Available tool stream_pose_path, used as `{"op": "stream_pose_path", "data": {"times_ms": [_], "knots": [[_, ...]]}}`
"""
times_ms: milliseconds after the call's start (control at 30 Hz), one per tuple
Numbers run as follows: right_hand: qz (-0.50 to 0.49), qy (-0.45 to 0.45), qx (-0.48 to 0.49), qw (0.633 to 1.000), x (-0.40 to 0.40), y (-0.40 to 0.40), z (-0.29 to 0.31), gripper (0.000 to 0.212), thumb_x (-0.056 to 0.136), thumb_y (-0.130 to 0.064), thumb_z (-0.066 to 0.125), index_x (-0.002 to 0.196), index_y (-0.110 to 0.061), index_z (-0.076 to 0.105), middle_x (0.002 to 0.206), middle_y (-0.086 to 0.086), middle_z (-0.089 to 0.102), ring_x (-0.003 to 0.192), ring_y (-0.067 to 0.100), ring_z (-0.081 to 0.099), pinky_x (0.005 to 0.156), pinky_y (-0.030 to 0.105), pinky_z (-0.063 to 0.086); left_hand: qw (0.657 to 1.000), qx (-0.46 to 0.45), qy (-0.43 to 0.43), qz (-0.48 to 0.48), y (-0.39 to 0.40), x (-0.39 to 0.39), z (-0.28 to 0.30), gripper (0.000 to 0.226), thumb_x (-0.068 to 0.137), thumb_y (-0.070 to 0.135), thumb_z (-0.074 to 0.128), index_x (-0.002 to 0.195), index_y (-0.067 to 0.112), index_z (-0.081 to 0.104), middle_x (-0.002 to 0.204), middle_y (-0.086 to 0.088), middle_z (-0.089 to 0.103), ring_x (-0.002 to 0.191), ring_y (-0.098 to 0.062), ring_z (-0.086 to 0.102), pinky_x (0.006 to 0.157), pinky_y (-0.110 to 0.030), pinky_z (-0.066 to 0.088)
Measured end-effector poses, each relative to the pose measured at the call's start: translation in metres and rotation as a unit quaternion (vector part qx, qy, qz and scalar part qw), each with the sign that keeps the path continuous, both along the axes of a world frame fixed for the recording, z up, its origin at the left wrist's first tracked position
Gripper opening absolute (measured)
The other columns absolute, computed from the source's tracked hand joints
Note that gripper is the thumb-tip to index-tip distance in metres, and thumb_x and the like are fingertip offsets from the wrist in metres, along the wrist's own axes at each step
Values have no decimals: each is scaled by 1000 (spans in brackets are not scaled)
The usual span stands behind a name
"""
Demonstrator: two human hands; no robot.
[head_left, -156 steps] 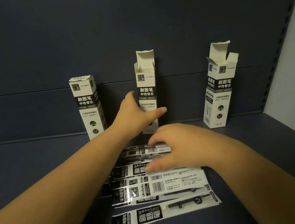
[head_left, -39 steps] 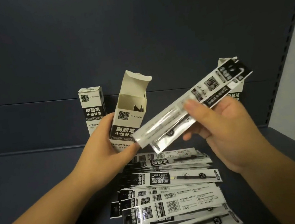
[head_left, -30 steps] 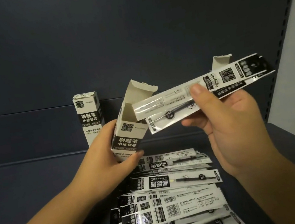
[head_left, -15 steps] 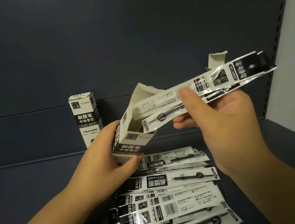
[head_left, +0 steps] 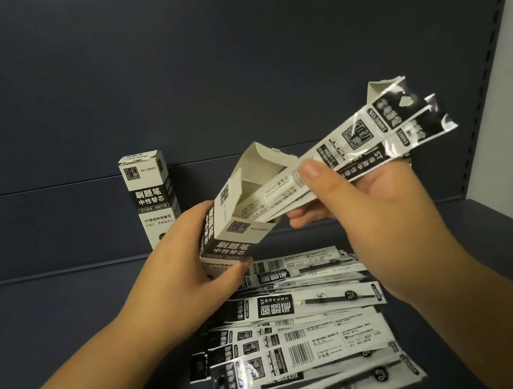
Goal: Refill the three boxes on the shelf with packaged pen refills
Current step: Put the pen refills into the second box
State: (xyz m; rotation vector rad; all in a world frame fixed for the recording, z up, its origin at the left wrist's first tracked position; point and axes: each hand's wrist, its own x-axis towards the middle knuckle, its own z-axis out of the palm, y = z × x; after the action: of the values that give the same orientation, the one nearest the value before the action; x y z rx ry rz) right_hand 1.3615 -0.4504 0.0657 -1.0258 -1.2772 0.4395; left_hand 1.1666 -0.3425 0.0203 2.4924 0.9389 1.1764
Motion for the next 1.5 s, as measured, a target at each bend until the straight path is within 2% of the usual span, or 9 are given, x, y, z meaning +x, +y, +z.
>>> {"op": "stream_pose_path", "data": {"times_ms": [267, 400, 600, 900, 1067, 1133, 1233, 1300, 1500], "knots": [[11, -103, -80, 991, 3, 4, -8, 22, 97, -40, 59, 110, -29, 73, 105, -21, 75, 100, -6, 68, 85, 12, 53, 999, 13, 29, 11, -1, 1, 0, 73, 77, 45, 76, 140, 44, 41, 124, 29, 54, 116, 5, 53, 93, -32, 53], [36, -163, -119, 979, 0, 10, -14, 35, 94, -55, 56, 112, -27, 69, 116, -6, 70, 106, 7, 68, 93, 32, 57, 1000, 7, 25, 6, -1, 2, 0, 72, 77, 41, 79, 140, 42, 43, 123, 26, 57, 114, 1, 57, 92, -35, 55], [-18, -127, 65, 990, -2, 6, -8, 5, 94, -32, 62, 97, -29, 65, 108, -7, 54, 99, 4, 59, 84, 12, 47, 1000, 2, 0, 0, -2, 2, 1, 68, 77, 42, 78, 136, 42, 45, 122, 27, 57, 114, 3, 57, 92, -34, 55], [-27, -170, 83, 982, -1, 11, -14, 13, 95, -25, 66, 104, -35, 66, 113, -6, 55, 107, 13, 59, 87, 26, 53, 1000, -1, -14, -23, -4, 3, 1, 67, 77, 41, 79, 135, 41, 46, 121, 26, 57, 113, 3, 57, 90, -33, 56], [-50, -132, 15, 990, 15, 17, -9, 10, 101, -24, 56, 98, -32, 61, 91, -12, 61, 79, 4, 60, 73, 21, 53, 996, -33, -73, -28, -2, 2, 2, 62, 76, 38, 79, 126, 50, 45, 116, 30, 59, 108, 8, 60, 84, -20, 54], [-56, -256, -80, 962, 24, 23, -12, 9, 100, -31, 57, 102, -33, 65, 93, -13, 61, 76, -1, 58, 71, 15, 49, 995, -36, -88, -24, -3, 1, 4, 60, 75, 39, 79, 120, 55, 43, 114, 35, 58, 106, 11, 58, 79, -9, 50], [-50, -510, -210, 833, 35, 30, -23, 33, 98, -44, 56, 129, -36, 59, 115, -20, 54, 104, -4, 53, 94, 21, 47, 994, -36, -98, -22, -4, 0, 6, 57, 74, 39, 77, 114, 59, 41, 112, 41, 55, 106, 15, 56, 77, -1, 45], [-22, -566, -259, 782, 35, 32, -28, 44, 99, -48, 54, 141, -36, 51, 128, -19, 51, 121, 3, 49, 104, 30, 45, 994, -40, -98, -21, -5, 1, 5, 56, 74, 41, 77, 113, 60, 41, 112, 39, 56, 105, 13, 57, 77, -4, 47], [1, -583, -260, 770, 34, 35, -31, 34, 102, -43, 53, 134, -33, 60, 123, -15, 56, 115, 7, 52, 102, 35, 46, 994, -48, -97, -19, -4, 1, 4, 58, 75, 39, 78, 113, 60, 40, 110, 38, 57, 104, 14, 58, 75, -2, 46]]}}
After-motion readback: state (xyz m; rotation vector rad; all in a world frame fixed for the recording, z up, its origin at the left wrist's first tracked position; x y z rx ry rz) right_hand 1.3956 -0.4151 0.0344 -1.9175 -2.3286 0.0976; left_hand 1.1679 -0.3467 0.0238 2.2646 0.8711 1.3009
